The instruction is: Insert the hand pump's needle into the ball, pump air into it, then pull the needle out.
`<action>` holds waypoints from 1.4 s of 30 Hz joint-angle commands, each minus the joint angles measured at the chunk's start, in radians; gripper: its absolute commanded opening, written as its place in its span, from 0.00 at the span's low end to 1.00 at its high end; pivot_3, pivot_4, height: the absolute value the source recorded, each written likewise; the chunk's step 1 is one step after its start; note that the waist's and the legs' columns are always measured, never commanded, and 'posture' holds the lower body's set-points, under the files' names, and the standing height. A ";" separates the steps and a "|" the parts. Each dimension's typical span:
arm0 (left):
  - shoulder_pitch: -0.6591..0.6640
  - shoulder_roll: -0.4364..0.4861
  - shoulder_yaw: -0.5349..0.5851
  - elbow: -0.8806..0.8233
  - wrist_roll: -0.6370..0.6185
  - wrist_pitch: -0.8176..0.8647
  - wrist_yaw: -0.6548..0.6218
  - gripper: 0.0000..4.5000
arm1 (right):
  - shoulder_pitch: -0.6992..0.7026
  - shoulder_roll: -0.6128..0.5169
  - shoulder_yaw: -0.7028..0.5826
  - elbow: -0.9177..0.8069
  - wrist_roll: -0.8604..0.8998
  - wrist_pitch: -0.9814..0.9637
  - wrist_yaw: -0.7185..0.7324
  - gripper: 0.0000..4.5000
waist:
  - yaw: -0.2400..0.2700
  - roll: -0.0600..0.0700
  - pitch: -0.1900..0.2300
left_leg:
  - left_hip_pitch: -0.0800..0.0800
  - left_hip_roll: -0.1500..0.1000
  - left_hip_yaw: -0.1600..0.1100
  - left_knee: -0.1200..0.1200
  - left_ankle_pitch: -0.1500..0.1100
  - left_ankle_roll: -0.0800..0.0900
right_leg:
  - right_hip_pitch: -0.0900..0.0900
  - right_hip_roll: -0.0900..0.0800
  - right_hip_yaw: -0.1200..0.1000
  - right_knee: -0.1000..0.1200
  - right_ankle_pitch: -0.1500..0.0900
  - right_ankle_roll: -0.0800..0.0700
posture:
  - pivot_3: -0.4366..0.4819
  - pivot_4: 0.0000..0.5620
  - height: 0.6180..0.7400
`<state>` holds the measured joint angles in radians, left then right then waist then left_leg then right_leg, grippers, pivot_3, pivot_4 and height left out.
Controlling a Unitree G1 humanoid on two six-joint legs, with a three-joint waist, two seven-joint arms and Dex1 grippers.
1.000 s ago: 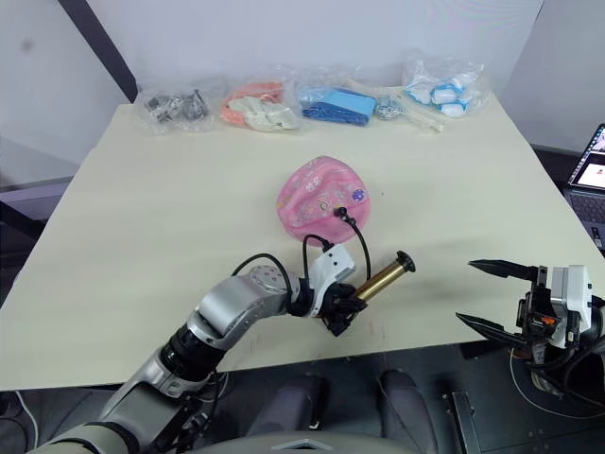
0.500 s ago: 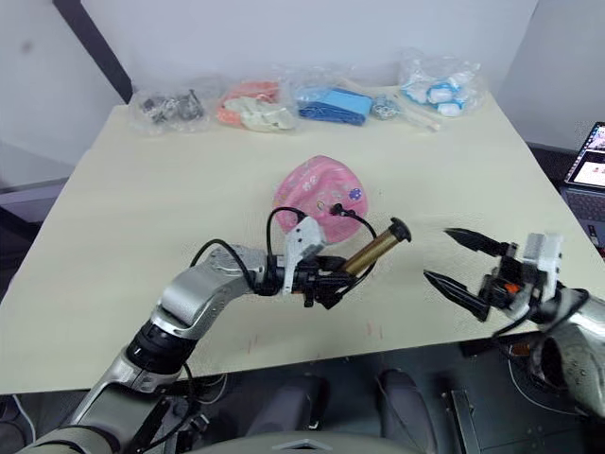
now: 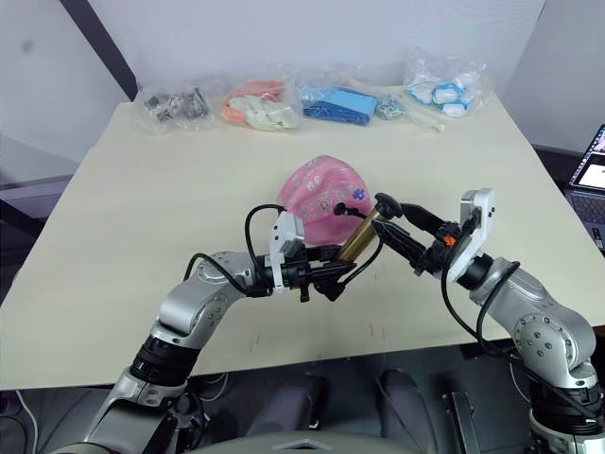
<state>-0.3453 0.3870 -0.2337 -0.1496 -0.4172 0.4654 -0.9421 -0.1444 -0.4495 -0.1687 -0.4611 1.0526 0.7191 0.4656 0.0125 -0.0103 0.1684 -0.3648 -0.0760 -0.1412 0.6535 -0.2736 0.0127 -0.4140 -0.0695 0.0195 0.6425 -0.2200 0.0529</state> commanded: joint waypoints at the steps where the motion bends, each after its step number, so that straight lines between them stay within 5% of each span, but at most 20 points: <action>1: 0.000 -0.004 0.030 0.012 -0.006 -0.066 -0.021 0.22 | -0.044 0.027 0.003 -0.032 0.070 0.033 -0.058 1.00 | -0.002 0.000 0.000 | 0.000 0.000 0.000 0.000 0.000 0.000 | 0.000 0.001 0.000 0.000 0.000 0.000 | 0.48 0.27 1.00; 13: -0.012 -0.019 0.036 0.074 -0.004 -0.127 -0.048 0.22 | -0.078 0.155 0.012 -0.035 0.142 0.026 -0.167 1.00 | -0.004 0.000 0.000 | 0.000 0.000 0.000 0.000 0.000 0.000 | -0.001 0.002 0.000 0.000 0.000 0.000 | 0.48 0.27 1.00; 35: -0.003 -0.022 0.035 0.079 0.005 -0.125 -0.060 0.22 | -0.106 0.170 0.001 -0.017 0.117 -0.007 -0.180 1.00 | -0.025 0.000 0.000 | 0.000 0.000 0.000 0.000 0.000 0.001 | -0.001 0.003 0.000 0.000 0.000 0.000 | 0.48 0.27 1.00; 38: 0.000 -0.024 0.038 0.077 0.004 -0.122 -0.053 0.22 | -0.106 0.168 0.004 -0.013 0.109 -0.008 -0.175 0.84 | -0.024 0.000 0.000 | 0.000 0.000 0.000 0.000 0.000 0.001 | -0.001 0.003 0.000 0.000 0.000 0.000 | 0.48 0.27 1.00; 42: 0.002 -0.026 0.039 0.078 0.006 -0.124 -0.050 0.22 | -0.108 0.174 0.008 -0.004 0.093 -0.014 -0.172 0.46 | -0.025 0.000 0.000 | 0.000 0.000 0.000 0.000 -0.001 0.001 | -0.001 0.003 0.001 0.000 0.000 0.000 | 0.48 0.27 1.00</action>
<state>-0.3443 0.3618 -0.2096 -0.0578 -0.4136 0.3563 -1.0021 -0.2326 -0.2744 -0.1593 -0.4340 1.1423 0.7295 0.2768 -0.0120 -0.0100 0.1683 -0.3646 -0.0757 -0.1414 0.6533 -0.2741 0.0137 -0.4150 -0.0663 0.0202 0.6429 -0.2200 0.0529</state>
